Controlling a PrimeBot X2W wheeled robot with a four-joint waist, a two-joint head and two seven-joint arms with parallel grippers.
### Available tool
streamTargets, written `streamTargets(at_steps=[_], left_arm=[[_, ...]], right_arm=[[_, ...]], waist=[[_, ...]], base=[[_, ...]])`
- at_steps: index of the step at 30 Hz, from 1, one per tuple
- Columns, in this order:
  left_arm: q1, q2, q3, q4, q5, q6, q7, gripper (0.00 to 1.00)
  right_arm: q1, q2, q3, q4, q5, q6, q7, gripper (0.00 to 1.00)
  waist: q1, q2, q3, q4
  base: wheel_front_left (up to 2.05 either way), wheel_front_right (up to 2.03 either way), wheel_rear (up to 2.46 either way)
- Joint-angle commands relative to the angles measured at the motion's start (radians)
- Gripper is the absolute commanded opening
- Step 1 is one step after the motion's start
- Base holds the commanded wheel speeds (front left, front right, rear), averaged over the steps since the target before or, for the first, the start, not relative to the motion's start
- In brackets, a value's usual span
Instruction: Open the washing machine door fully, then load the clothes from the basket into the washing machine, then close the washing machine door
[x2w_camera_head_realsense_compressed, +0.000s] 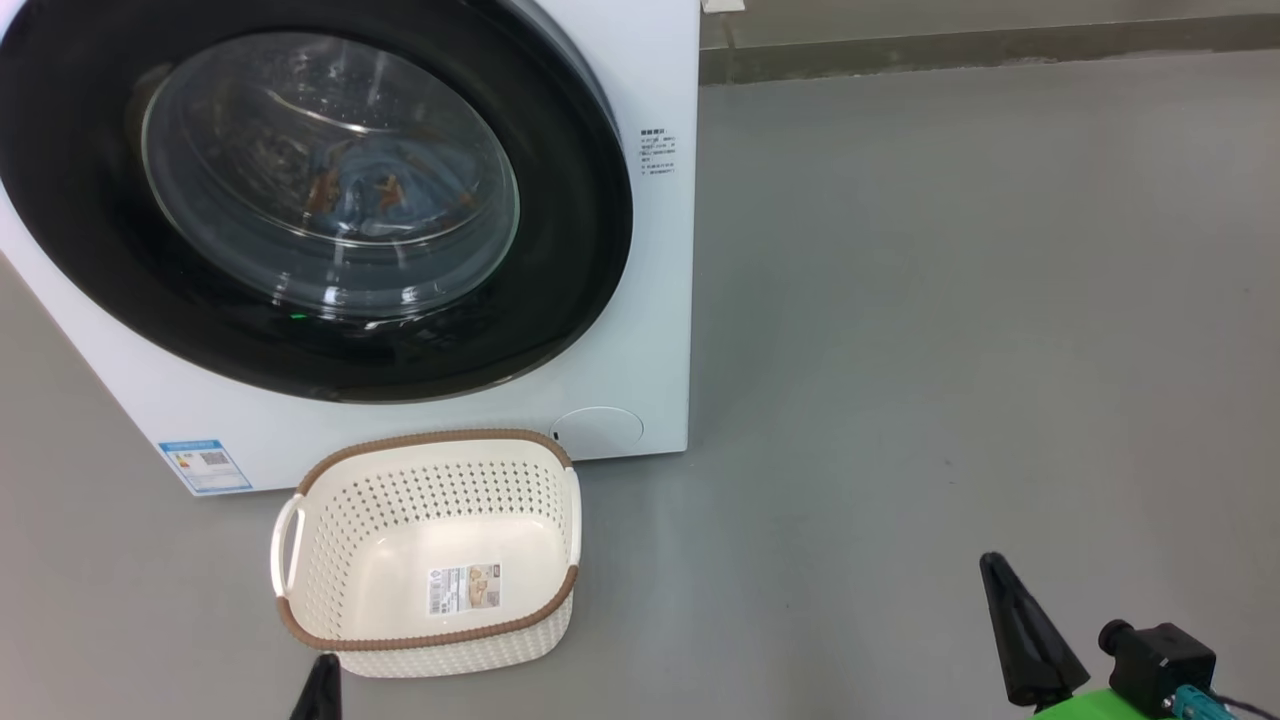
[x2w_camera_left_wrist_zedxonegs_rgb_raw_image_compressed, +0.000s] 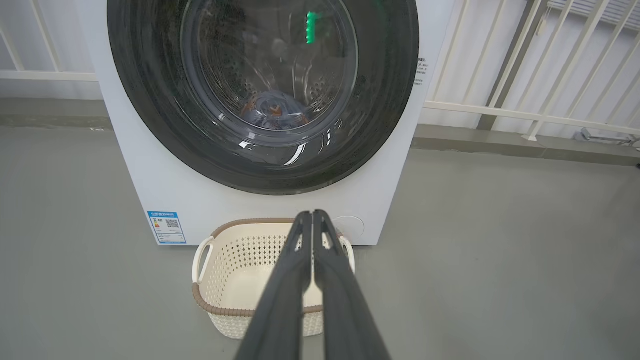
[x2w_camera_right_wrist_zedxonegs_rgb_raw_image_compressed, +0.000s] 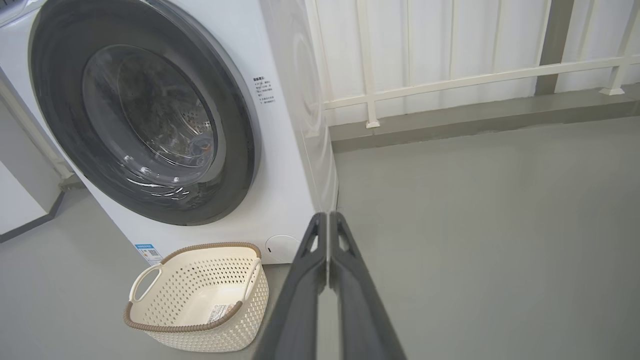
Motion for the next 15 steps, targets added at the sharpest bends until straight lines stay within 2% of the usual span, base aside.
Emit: streamTargets(at_steps=[1, 5, 9, 15], left_arm=[[-0.007, 0.004, 0.004, -0.011, -0.026, -0.001, 0.005, 0.00], [-0.014, 0.005, 0.009, -0.008, -0.072, -0.001, 0.017, 0.00], [-0.023, 0.006, 0.013, -0.004, -0.117, -0.002, 0.028, 0.00], [-0.037, 0.007, 0.021, 0.003, -0.185, -0.004, 0.046, 0.00]], right_arm=[[-0.005, -0.001, -0.002, -0.014, 0.025, 0.000, 0.006, 0.00], [-0.008, -0.001, -0.005, -0.013, 0.069, 0.000, 0.018, 0.00], [-0.012, 0.000, -0.008, -0.011, 0.113, 0.000, 0.030, 0.00], [-0.020, 0.000, -0.013, -0.007, 0.177, 0.000, 0.048, 0.00]], waist=[[0.0001, -0.0001, 0.001, 0.000], [0.0022, -0.0001, 0.000, -0.001], [0.0004, -0.0001, 0.002, -0.001], [0.0001, -0.0001, 0.005, -0.002]], base=[[0.00, 0.00, 0.00], [0.00, 0.00, 0.00], [0.00, 0.00, 0.00], [0.00, 0.00, 0.00]])
